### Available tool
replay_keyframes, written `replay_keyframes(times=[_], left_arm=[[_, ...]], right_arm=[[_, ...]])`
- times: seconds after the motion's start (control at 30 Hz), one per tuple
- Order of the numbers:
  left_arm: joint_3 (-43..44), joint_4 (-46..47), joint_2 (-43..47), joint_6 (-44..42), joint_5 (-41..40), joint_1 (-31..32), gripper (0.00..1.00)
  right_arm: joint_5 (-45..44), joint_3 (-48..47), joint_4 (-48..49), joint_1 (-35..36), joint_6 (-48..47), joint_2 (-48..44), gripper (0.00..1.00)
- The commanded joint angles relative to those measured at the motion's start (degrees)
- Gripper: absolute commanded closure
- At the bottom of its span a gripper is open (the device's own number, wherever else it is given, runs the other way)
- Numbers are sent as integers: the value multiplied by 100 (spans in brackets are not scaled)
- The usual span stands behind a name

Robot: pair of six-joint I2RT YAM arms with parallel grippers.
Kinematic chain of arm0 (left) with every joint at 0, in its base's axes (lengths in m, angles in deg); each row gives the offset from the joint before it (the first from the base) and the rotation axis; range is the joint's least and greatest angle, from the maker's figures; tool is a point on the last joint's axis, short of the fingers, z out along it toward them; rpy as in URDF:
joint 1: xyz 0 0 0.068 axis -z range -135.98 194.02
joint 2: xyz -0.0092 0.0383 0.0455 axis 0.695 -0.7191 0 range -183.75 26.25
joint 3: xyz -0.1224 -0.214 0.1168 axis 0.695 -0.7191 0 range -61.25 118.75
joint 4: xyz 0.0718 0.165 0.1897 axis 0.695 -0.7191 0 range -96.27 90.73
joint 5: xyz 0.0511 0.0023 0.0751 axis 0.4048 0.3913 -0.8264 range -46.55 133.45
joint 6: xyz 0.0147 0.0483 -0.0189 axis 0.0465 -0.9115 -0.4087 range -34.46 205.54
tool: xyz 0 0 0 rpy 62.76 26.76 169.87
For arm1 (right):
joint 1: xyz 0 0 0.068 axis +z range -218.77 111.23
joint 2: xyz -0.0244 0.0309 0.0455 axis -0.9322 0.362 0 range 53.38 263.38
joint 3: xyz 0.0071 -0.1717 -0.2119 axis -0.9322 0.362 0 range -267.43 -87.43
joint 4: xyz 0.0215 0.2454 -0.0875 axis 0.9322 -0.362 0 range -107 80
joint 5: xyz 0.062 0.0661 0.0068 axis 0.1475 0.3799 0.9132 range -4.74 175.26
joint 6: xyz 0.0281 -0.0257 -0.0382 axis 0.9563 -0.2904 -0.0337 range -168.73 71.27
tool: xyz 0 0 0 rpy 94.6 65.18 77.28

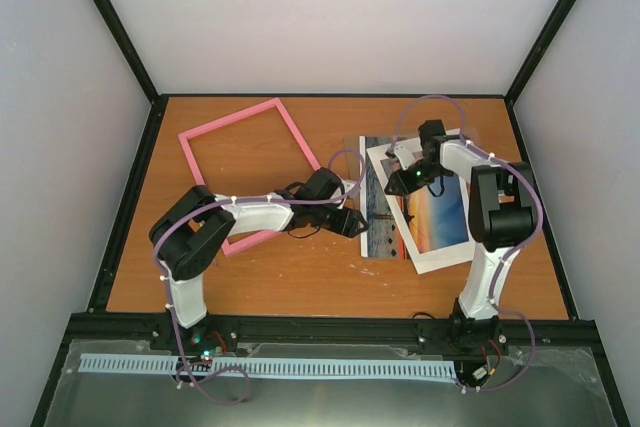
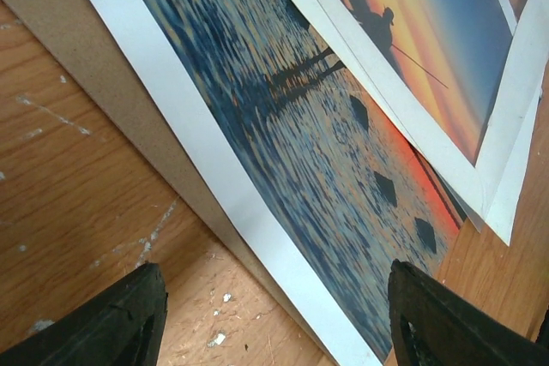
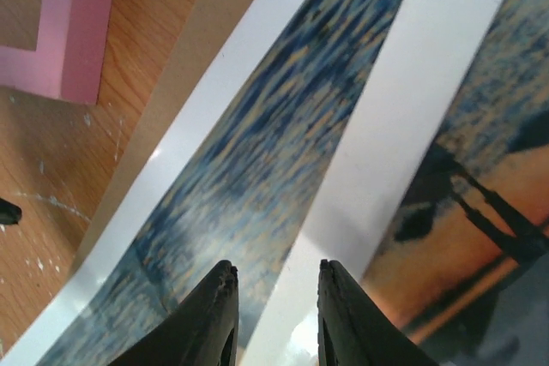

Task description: Take the photo out of the frame

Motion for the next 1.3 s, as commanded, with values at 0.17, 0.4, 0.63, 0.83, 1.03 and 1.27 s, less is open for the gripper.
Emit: replay_keyframes(times=[0.17,0.4,0.63,0.83,1.03,1.27], left_arm=[[158,158,-119,124,7,14,30],[142,169,-83,202,-23,15,30],[183,146,-92,530,-131,12,30],[406,17,-122,740,-255,8,30],[486,41,-107,859,-217,10,31],[564,-185,-184,1059,140,9,38]], right_arm=[[-316,-477,92,250,747,494,75],[-1364,-343,267,240,1035,524,75],[-1866,-107,376,100,1189,275,75],[-2030,-10,290,-70,1236,18,74],[-1144,414,122,-78,879,-938,69],[-989,1376,-108,-64,-93,-2182,64]])
